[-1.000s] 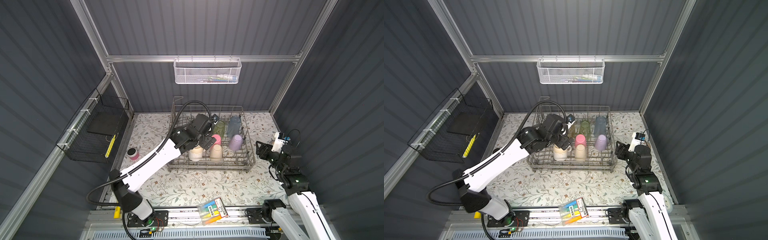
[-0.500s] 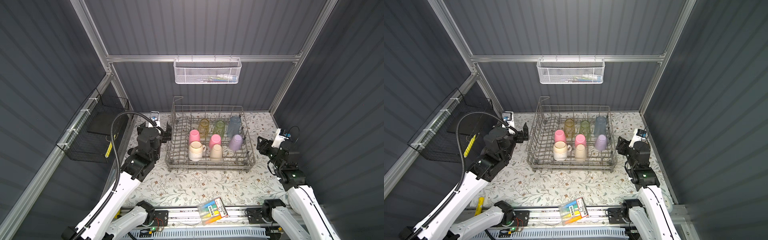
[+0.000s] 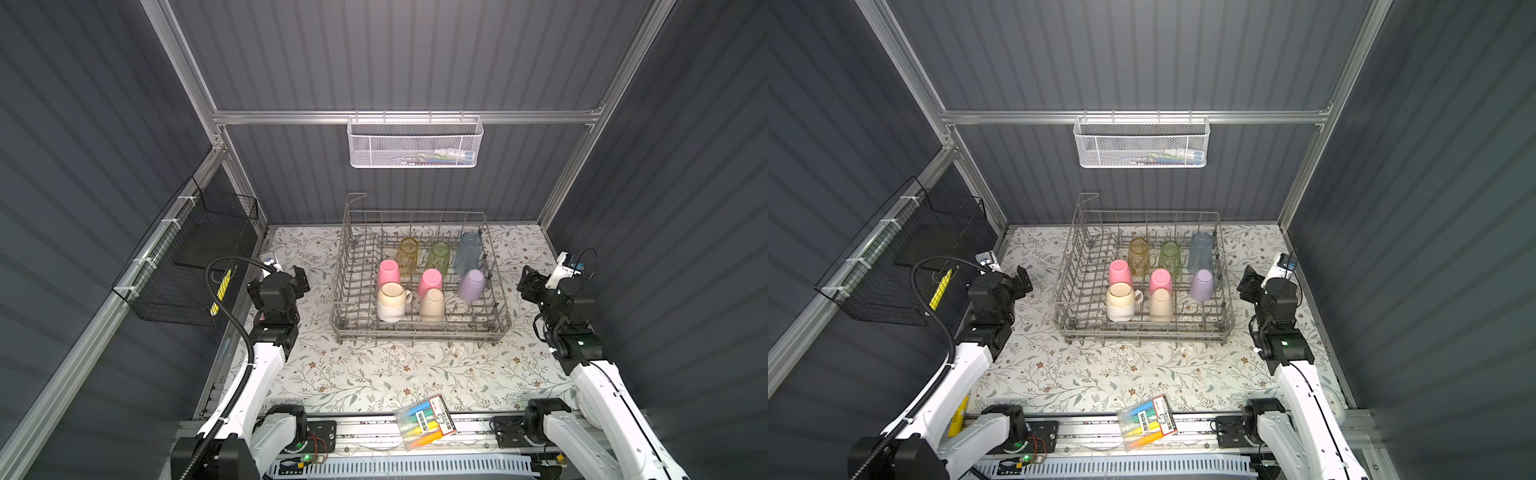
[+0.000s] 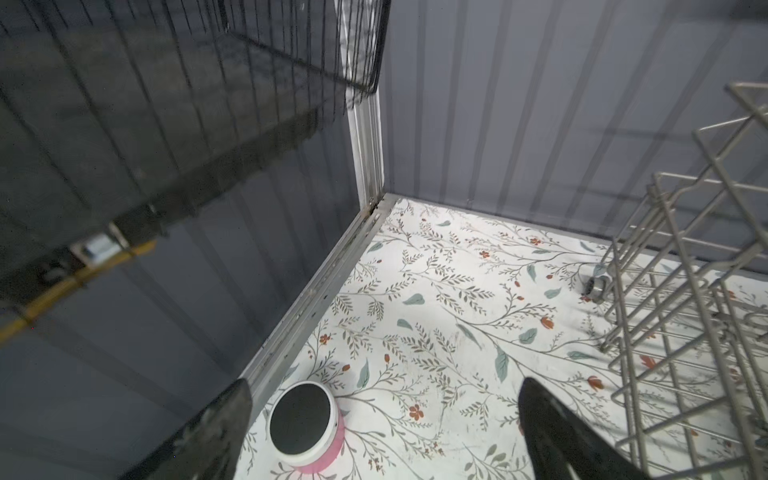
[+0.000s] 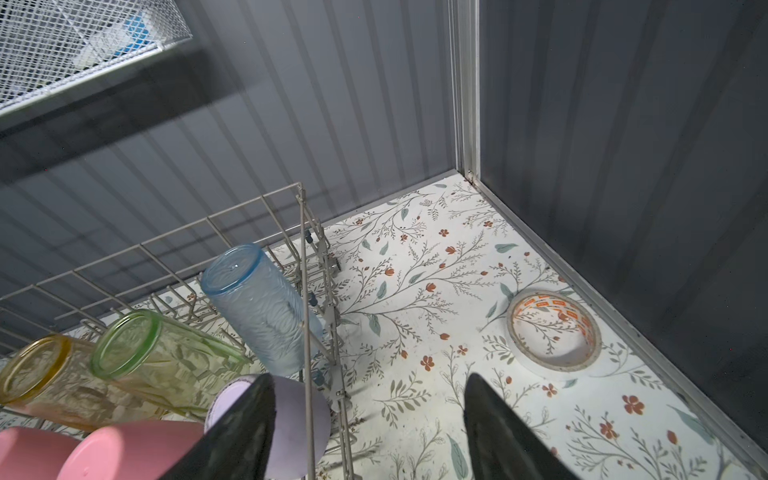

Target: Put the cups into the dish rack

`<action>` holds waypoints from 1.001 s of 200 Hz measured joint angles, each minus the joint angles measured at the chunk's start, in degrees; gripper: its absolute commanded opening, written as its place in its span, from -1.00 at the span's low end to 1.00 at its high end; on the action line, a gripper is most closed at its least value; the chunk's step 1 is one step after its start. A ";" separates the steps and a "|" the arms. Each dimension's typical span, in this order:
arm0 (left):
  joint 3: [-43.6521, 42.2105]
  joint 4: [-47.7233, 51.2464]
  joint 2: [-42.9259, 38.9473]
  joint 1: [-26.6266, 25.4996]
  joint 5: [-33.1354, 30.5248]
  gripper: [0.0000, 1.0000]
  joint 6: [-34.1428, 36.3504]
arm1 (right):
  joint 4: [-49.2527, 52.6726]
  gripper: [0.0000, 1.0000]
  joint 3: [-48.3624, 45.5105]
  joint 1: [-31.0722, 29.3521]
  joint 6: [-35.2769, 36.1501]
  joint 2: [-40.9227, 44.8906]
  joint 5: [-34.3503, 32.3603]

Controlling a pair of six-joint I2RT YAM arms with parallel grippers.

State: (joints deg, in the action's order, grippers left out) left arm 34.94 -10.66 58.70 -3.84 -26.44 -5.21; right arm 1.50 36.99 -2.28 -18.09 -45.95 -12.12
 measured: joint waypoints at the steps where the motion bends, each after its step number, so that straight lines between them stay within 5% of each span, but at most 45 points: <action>1: -0.26 -0.28 0.11 0.04 0.15 1.00 -0.02 | 0.00 0.45 -0.02 0.00 0.02 -0.02 -0.02; 76: -12.13 -19.78 10.54 0.92 5.95 0.99 0.07 | -5.79 0.57 -5.68 0.26 1.92 -0.52 -1.90; 128: -13.57 -33.27 25.73 1.55 9.38 1.00 0.50 | -12.41 0.83 -10.32 0.26 4.11 -0.85 -3.21; 200: -13.49 -44.33 36.92 1.64 12.24 1.00 1.14 | -19.96 0.98 -13.70 0.26 7.72 -4.42 -6.10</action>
State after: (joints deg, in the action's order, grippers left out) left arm 21.45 -54.98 95.61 -2.20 -14.20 -4.08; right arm -18.46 23.29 -2.02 -10.37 -50.37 -18.22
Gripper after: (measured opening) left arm 0.998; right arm 0.987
